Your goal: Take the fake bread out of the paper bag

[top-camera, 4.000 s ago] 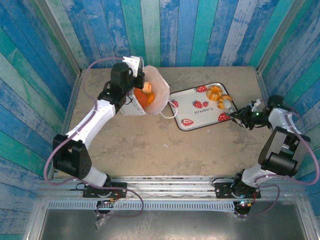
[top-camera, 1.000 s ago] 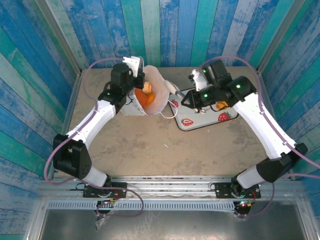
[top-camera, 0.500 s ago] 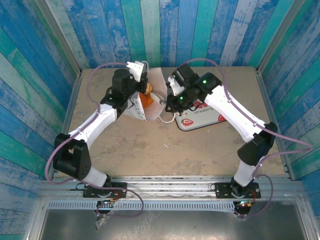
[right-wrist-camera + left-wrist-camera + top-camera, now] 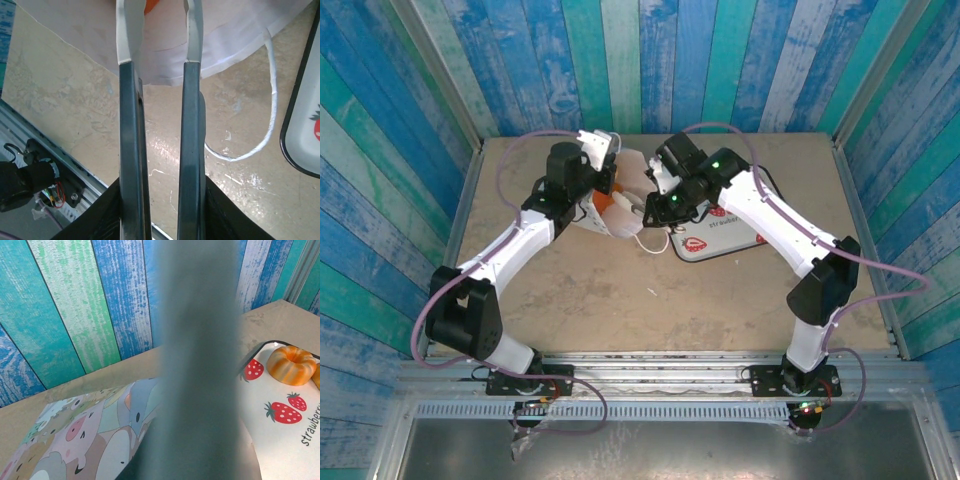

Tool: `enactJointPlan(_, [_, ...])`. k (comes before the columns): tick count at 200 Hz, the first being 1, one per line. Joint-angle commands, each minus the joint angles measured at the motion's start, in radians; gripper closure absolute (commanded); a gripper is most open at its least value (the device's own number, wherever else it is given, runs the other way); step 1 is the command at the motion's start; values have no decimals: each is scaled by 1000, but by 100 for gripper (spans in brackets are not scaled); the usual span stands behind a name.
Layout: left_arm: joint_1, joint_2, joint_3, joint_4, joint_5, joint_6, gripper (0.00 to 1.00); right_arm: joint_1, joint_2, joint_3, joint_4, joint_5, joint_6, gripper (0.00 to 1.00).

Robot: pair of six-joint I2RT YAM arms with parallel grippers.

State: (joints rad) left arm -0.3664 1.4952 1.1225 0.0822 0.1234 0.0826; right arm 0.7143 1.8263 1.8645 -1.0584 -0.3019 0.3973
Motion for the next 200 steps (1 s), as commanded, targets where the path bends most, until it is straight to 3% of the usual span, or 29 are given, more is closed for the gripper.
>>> enactJointPlan(1, [3,-60,1,-7,18,14,100,9,17,-15,60,-32,12,61])
enactJointPlan(200, [3,-181,23,-60,213,160,100,-43,-124,-219,214,-80,-14,57])
